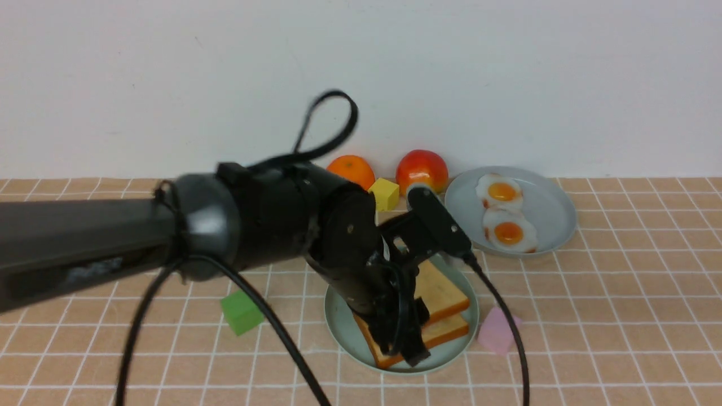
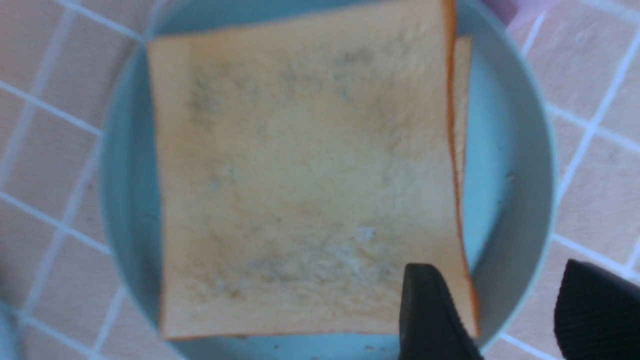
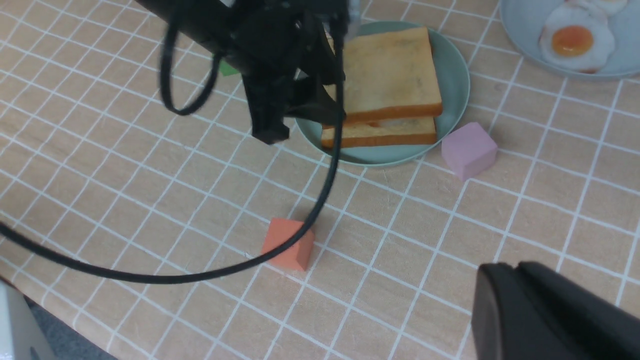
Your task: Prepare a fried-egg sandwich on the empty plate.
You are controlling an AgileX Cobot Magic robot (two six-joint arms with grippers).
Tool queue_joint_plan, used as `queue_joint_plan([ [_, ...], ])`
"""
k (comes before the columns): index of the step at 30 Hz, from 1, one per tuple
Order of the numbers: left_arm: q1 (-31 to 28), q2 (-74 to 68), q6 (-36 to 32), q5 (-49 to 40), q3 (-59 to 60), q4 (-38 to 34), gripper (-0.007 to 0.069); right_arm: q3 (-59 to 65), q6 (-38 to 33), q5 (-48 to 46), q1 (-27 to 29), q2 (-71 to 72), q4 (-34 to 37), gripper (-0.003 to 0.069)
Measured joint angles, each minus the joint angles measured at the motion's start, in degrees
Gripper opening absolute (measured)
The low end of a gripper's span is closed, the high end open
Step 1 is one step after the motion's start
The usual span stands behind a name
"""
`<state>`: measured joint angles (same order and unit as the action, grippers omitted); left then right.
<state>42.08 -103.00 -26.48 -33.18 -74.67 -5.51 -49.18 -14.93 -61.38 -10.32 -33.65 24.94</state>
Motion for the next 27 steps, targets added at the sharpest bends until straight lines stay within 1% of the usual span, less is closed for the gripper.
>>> queue_joint_plan([
  [3, 0.0, 5.7, 1.6, -0.7, 0.0, -1.6, 0.0299, -1.0, 0.0, 0.1, 0.0, 0.0, -0.3, 0.0056],
  [4, 0.0, 8.1, 2.8, -0.9, 0.0, -2.7, 0.0268, -1.6, 0.0, 0.0, 0.0, 0.0, -0.5, 0.0057],
  [6, 0.0, 15.4, 6.0, -1.0, 0.1, -4.7, 0.0169, -3.3, 0.0, -0.5, 0.0, 0.0, -1.4, 0.0057],
  [8, 0.0, 24.8, 8.6, -0.8, 1.3, -6.0, 0.0045, -5.5, 0.1, -1.9, 0.0, 0.2, -2.7, 0.0057],
  [9, 0.0, 29.3, 9.0, -0.2, 2.6, -6.4, 0.0002, -6.1, 0.1, -2.3, 0.0, 0.6, -3.4, 0.0058],
  [10, 0.0, 33.0, 9.3, 0.5, 4.0, -6.7, -0.0013, -6.3, 0.2, -2.8, 0.0, 1.3, -3.9, 0.0058],
  [11, 0.0, 34.0, 9.5, 0.8, 4.4, -6.8, -0.0013, -6.3, 0.3, -2.9, 0.0, 1.4, -4.1, 0.0058],
  [12, 0.0, 41.5, 9.8, 2.3, 8.6, -7.5, -0.0013, -6.3, 1.5, -3.4, 0.0, 3.1, -5.3, 0.0058],
  [14, 0.0, 49.8, 9.9, 4.7, 14.9, -8.1, -0.0013, -6.2, 3.9, -4.0, 0.0, 5.7, -7.1, 0.0054],
  [16, 0.0, 59.9, 10.1, 8.9, 24.3, -9.5, -0.0013, -5.8, 7.6, -4.4, 0.0, 9.7, -9.8, 0.0035],
  [17, 0.0, 60.8, 10.1, 9.5, 25.2, -9.6, -0.0013, -5.6, 8.0, -4.4, 0.0, 10.1, -10.1, 0.0032],
  [18, 0.0, 67.0, 10.1, 13.7, 31.8, -10.8, -0.0013, -5.1, 10.1, -4.5, 0.0, 12.6, -11.8, 0.0015],
  [19, 0.0, 70.3, 10.1, 17.5, 35.6, -11.5, -0.0013, -4.5, 11.9, -4.5, 0.0, 14.6, -13.1, 0.0003],
  [21, 0.0, 78.5, 10.1, 26.5, 46.2, -13.9, -0.0013, -2.7, 16.9, -5.0, 0.0, 19.4, -16.2, -0.0003],
  [22, 0.0, 79.1, 10.1, 27.3, 46.9, -14.1, -0.0013, -2.7, 17.3, -5.0, 0.0, 19.7, -16.5, -0.0003],
  [23, 0.0, 82.4, 10.1, 31.9, 51.6, -15.3, -0.0013, -1.5, 19.7, -5.0, 0.0, 21.7, -18.0, -0.0003],
  [24, 0.0, 84.2, 10.1, 34.5, 54.3, -16.3, -0.0013, -0.6, 21.6, -4.8, 0.0, 23.2, -19.1, -0.0003],
  [27, 0.0, 87.8, 10.1, 38.8, 59.2, -18.0, -0.0013, 3.2, 26.0, -1.5, 0.0, 26.6, -21.1, -0.0003],
])
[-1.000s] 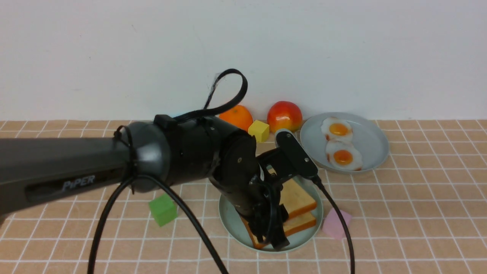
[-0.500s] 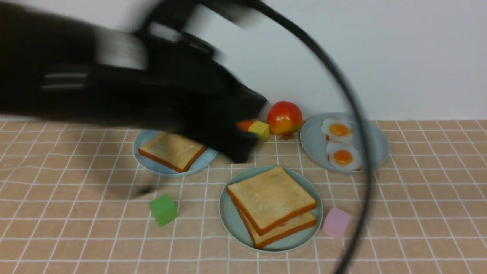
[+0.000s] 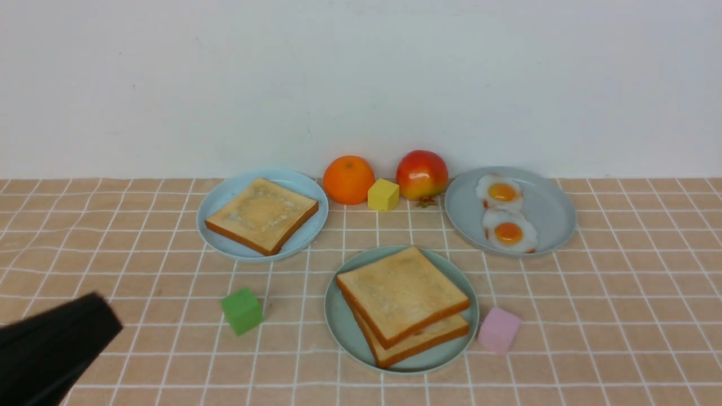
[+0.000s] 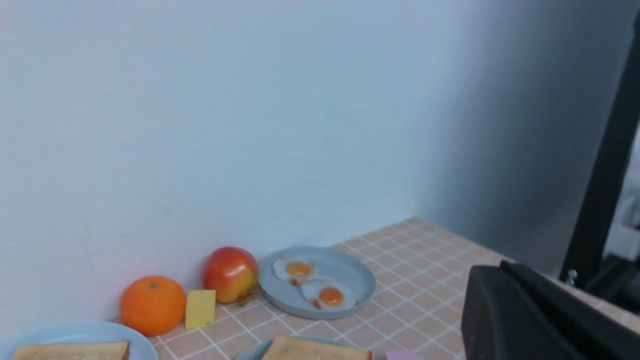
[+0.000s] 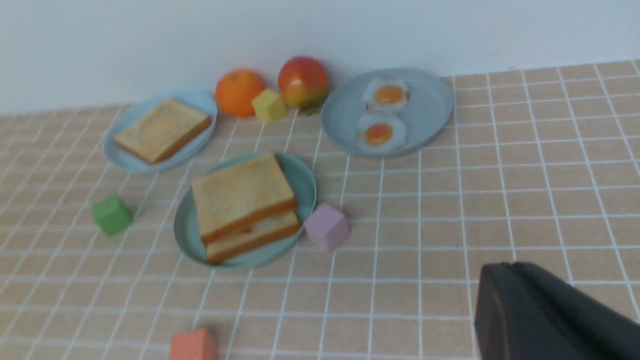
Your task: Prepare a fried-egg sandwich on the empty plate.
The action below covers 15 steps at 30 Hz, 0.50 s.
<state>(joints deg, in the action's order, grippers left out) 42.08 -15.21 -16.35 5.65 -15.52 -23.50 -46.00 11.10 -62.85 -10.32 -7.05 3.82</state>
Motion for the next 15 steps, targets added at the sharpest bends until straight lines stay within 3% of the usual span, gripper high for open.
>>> queue_joint_plan([
  [6, 0.0, 2.0, 0.0, 0.9, 3.6, -1.2, -0.0013, 10.4, 4.0, 17.0, 0.0, 1.4, -0.4, -0.0001],
  [11, 0.0, 2.0, 0.0, -0.1, 5.3, -1.2, -0.0013, 21.4, 4.2, 35.5, 0.0, 1.4, -0.8, 0.0002],
  [15, 0.0, 2.0, 0.0, -1.6, 5.4, -1.2, -0.0013, 28.7, 4.2, 44.3, 0.0, 1.3, -1.0, 0.0005],
])
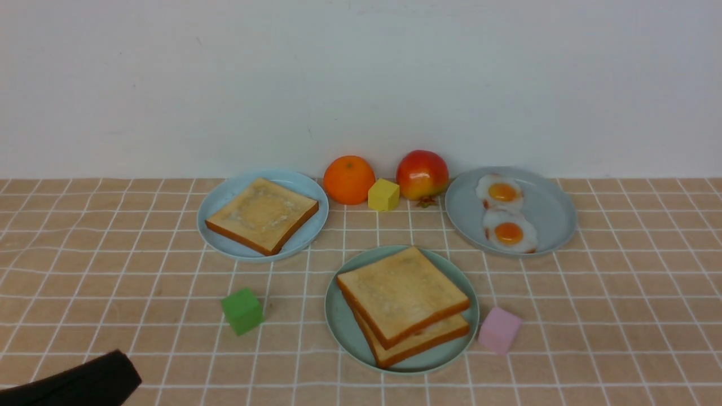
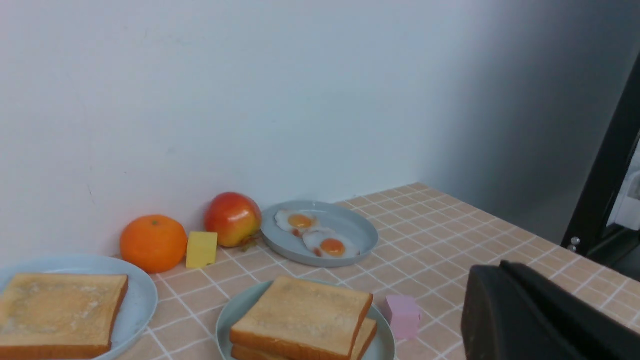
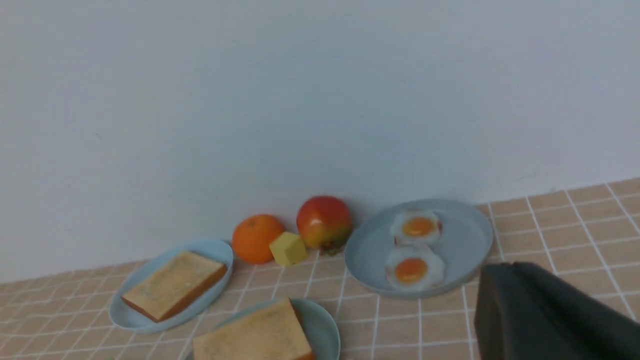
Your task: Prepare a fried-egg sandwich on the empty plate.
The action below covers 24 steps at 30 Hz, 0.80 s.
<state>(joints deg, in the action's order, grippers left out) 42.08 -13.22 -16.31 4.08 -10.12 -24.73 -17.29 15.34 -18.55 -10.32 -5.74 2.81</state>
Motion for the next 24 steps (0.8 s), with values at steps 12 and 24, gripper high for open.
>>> queue_joint_plan([
  [12, 0.0, 0.0, 0.1, -0.9, 0.0, 0.0, -0.0013, 15.1, 0.0, 2.2, 1.8, 0.3, -2.8, -0.0003],
  [24, 0.0, 0.0, 0.1, -1.0, 0.1, 0.0, -0.0011, 18.4, -12.0, -2.6, 6.9, 6.3, -2.2, -0.0015],
])
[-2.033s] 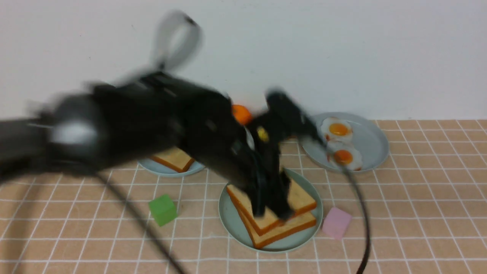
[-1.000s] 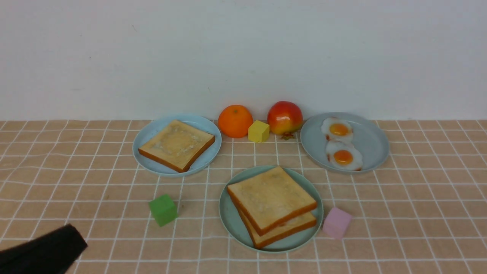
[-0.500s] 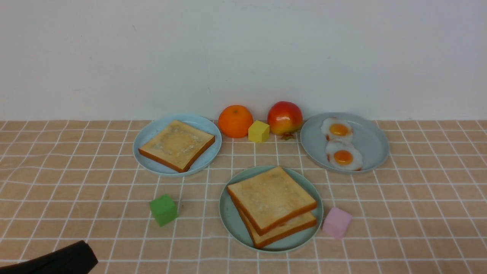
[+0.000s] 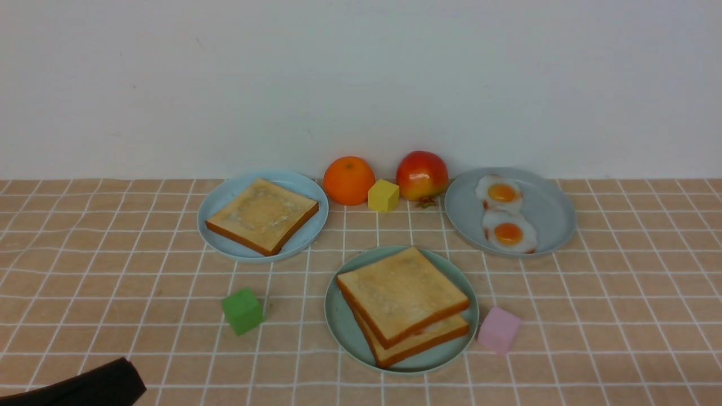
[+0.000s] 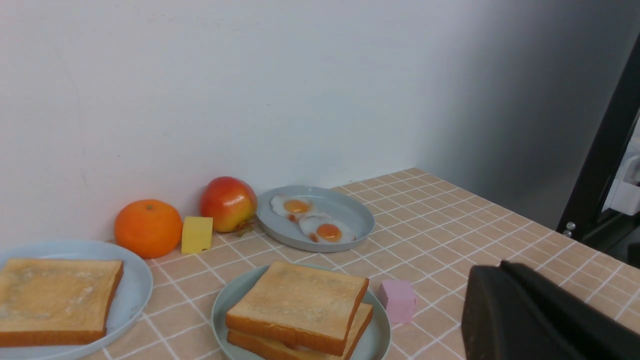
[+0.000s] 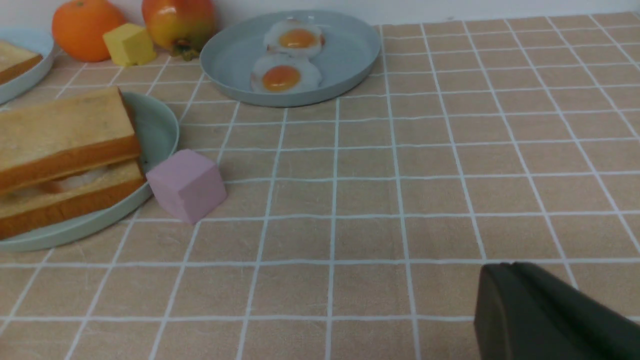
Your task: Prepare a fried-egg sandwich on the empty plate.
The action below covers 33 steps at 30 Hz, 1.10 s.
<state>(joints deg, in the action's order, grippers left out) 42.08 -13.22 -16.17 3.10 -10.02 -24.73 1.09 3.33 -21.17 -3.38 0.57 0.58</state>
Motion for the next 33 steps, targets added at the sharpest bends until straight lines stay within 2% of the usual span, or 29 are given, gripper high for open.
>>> queue_joint_plan([
  [29, 0.0, 0.0, 0.0, -1.1, 0.0, 0.2, 0.0003, -0.1, -1.7, -0.4, 0.0, 0.0, 1.0, -0.0004],
  [31, -0.7, 0.0, 0.0, 0.0, 0.3, 1.8, 0.0003, -0.1, -1.7, -0.4, 0.0, 0.0, 1.0, -0.0002],
  [33, -4.0, 0.3, 0.7, 1.1, 0.8, 4.4, -0.0011, -0.1, -1.7, -0.4, 0.0, 0.0, 1.0, 0.0000],
])
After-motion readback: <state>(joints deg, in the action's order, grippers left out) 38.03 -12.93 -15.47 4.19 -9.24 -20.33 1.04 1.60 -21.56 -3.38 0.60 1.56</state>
